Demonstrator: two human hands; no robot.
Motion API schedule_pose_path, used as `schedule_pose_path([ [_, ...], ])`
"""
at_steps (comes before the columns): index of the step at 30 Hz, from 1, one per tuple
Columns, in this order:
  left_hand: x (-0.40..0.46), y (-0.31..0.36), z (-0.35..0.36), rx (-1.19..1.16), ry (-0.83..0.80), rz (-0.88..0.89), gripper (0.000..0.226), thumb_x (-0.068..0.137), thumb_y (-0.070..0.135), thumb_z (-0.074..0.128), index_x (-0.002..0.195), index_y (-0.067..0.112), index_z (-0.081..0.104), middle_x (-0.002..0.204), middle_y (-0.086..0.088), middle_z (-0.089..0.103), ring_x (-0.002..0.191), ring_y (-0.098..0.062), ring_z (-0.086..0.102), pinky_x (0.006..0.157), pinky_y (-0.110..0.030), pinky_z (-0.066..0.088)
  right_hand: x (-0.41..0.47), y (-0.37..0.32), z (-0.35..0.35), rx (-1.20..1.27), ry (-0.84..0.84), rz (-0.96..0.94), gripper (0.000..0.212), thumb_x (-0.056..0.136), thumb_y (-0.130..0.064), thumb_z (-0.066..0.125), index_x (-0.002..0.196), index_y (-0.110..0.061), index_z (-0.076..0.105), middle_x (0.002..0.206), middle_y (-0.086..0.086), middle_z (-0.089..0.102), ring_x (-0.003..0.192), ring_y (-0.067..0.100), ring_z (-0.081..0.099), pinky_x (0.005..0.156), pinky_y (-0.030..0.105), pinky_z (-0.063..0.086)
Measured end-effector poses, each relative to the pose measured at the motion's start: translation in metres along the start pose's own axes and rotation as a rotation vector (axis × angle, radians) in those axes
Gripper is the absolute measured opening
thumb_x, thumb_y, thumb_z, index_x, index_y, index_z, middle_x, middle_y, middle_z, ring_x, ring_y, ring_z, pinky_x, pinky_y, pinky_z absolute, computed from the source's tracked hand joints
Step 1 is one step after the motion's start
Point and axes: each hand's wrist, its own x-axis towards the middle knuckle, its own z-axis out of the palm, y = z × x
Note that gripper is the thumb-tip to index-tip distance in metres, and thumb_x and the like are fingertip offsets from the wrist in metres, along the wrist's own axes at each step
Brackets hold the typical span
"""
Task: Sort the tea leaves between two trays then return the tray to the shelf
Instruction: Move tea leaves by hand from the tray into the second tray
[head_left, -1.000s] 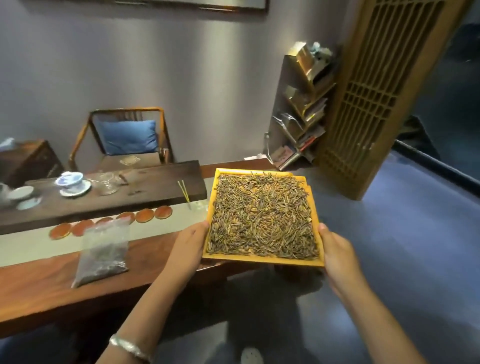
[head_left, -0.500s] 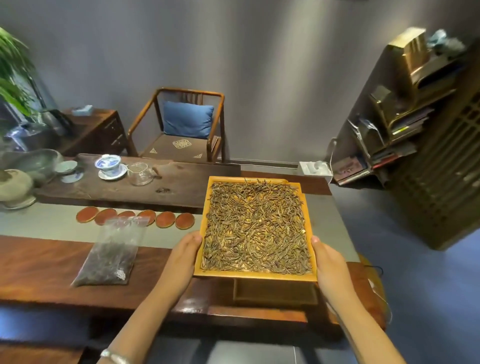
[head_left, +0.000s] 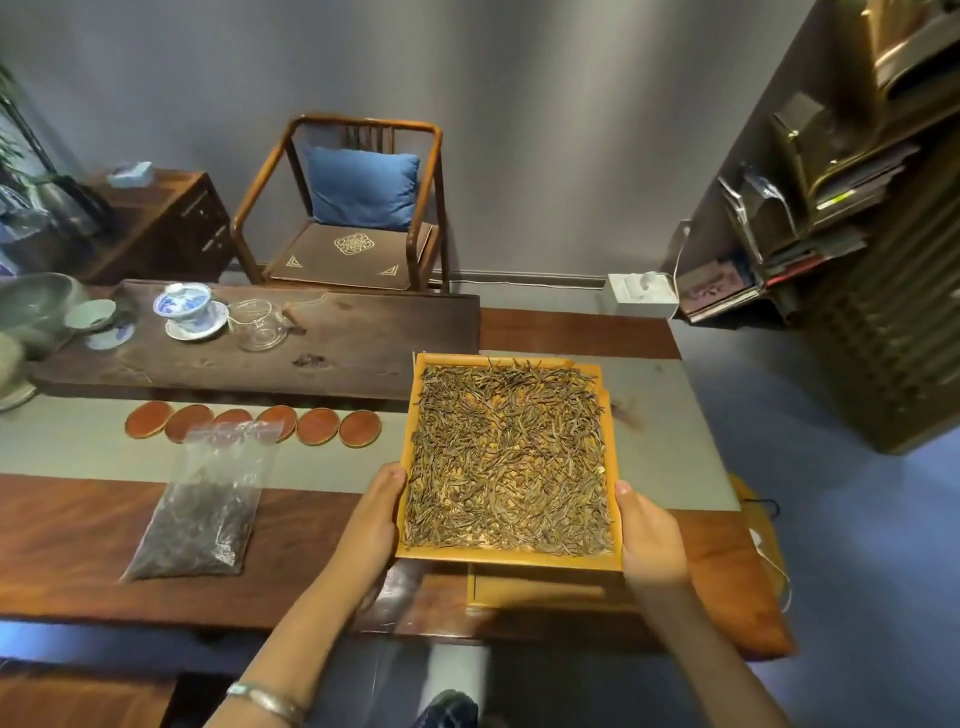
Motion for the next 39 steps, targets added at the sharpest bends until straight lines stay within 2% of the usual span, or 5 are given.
schedule_pose_path([
  [5,0.01,-0.018,0.001,0.074,0.049,0.036,0.03,0.103,0.027,0.036,0.103,0.013,0.063,0.103,-0.011,0.068,0.1,-0.022,0.061,0.089,-0.038,0.046,-0.006,0.021,0.009,-0.077,0.025,-0.003,0.042,0.097,-0.039,0.038,0.072,-0.01,0.055,0.057,-0.007,0.042,0.053,-0.001,0.043,0.05,0.01,0.034],
  [15,0.014,-0.066,-0.015,0.222,0.078,-0.032,0.03,0.102,0.03,0.037,0.102,0.016,0.064,0.105,-0.008,0.068,0.106,-0.027,0.06,0.096,-0.042,0.042,-0.01,0.059,0.017,-0.149,0.039,0.152,0.026,0.098,-0.032,0.043,0.107,-0.019,0.064,0.095,-0.007,0.064,0.096,0.015,0.06,0.073,0.017,0.041],
  [20,0.011,-0.075,-0.024,0.221,0.049,-0.044,0.032,0.103,0.03,0.037,0.099,0.014,0.064,0.103,-0.012,0.068,0.102,-0.029,0.06,0.095,-0.043,0.043,-0.002,0.049,0.011,-0.522,-0.001,-0.238,0.038,0.094,-0.032,0.052,0.13,-0.021,0.049,0.126,-0.006,0.047,0.111,-0.003,0.044,0.091,0.011,0.031],
  [24,0.012,-0.078,-0.025,0.198,0.017,-0.074,0.03,0.102,0.029,0.039,0.101,0.013,0.065,0.1,-0.008,0.07,0.098,-0.023,0.063,0.081,-0.031,0.044,0.011,0.046,0.021,-0.848,-0.204,-0.577,0.041,0.09,-0.02,0.061,0.13,-0.016,0.055,0.138,0.01,0.046,0.125,0.023,0.045,0.099,0.037,0.041],
  [39,0.012,-0.094,-0.01,0.23,-0.036,-0.123,0.028,0.102,0.026,0.039,0.096,0.021,0.066,0.101,-0.006,0.069,0.092,-0.012,0.064,0.085,-0.029,0.043,0.05,0.088,0.028,-1.027,-0.306,-0.646,0.029,0.087,-0.018,0.066,0.115,-0.011,0.065,0.118,0.013,0.06,0.11,0.029,0.058,0.087,0.038,0.053],
])
